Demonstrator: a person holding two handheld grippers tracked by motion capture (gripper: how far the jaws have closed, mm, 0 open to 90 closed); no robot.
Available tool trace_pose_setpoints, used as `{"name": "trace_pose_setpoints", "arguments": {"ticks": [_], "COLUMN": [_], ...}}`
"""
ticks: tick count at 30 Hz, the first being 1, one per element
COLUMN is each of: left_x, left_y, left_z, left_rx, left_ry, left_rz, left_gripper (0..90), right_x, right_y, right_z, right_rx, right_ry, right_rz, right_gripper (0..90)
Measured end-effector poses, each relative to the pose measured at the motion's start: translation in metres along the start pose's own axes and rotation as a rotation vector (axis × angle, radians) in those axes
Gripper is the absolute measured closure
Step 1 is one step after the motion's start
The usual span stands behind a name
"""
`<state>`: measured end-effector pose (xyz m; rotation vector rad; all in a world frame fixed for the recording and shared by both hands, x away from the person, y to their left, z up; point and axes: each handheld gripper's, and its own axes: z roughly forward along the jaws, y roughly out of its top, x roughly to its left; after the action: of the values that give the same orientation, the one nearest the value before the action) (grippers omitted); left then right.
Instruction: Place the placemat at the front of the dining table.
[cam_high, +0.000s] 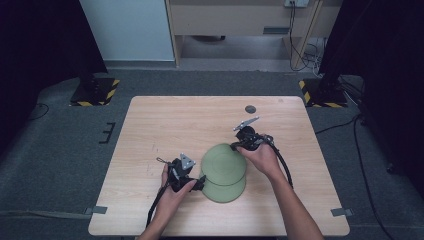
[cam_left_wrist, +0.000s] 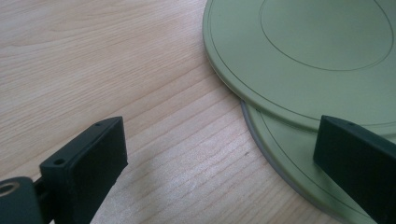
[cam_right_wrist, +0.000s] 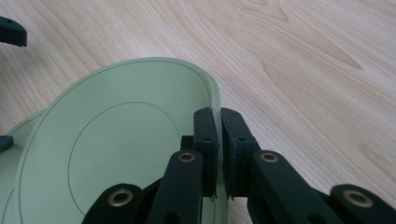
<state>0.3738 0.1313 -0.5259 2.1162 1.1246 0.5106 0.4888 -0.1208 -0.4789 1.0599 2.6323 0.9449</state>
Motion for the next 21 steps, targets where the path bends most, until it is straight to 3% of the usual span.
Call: {"name": "trace_pose_setpoints", "arguments": {"ticks": [9, 21], "left_x": [0.004, 0.022], "left_y": [0.001, 0.003], "left_z": [-0.004, -0.016], "left_rx": [-0.013, -0.047], "left_ry": [0.007, 0.029], "left_rz": [-0.004, -0.037], "left_gripper": [2.1, 2.3], "right_x": [0.0, 0.002], "right_y": [0.012, 0.02], "right_z": [-0.003, -0.01], "right_rx": [0.009, 0.015], "right_ry": [-0.018, -0.047], "right_rz": [-0.017, -0.042], "right_gripper": [85.8, 85.9]}}
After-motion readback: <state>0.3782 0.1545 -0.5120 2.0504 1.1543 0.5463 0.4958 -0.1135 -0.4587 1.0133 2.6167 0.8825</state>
